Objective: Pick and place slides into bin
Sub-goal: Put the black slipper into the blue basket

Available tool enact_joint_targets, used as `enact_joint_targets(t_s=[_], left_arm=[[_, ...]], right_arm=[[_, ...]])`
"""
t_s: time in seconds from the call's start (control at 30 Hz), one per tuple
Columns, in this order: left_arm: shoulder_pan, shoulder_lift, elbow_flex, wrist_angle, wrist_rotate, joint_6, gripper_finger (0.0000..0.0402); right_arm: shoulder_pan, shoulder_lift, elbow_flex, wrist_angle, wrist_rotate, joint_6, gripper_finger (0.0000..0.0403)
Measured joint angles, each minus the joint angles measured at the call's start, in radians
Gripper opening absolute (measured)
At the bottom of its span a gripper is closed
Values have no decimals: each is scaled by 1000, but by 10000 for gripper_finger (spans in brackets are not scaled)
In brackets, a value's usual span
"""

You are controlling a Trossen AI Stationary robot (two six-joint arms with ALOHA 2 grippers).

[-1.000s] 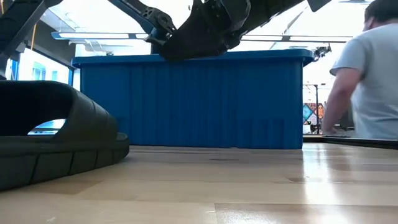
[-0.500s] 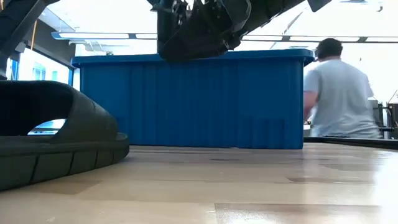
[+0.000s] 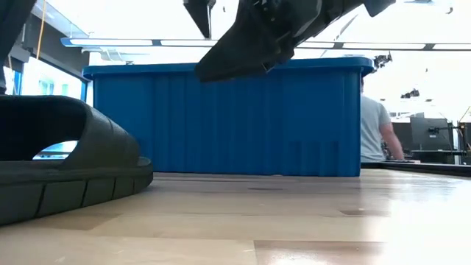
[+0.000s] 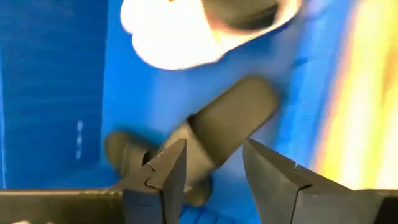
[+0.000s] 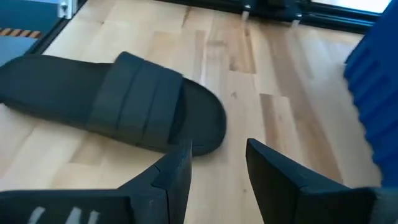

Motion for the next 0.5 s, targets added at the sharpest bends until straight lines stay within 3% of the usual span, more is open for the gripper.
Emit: enact_joint_targets(t_s=[0.23,0.5], left_arm=[[-217,-77,11,-5,47,41,142],[-549,-82,-1,-5,70,-48,141]], right_arm=[[29,0,0,-8,-20,6,142],[70,0,0,-12,12,21,142]])
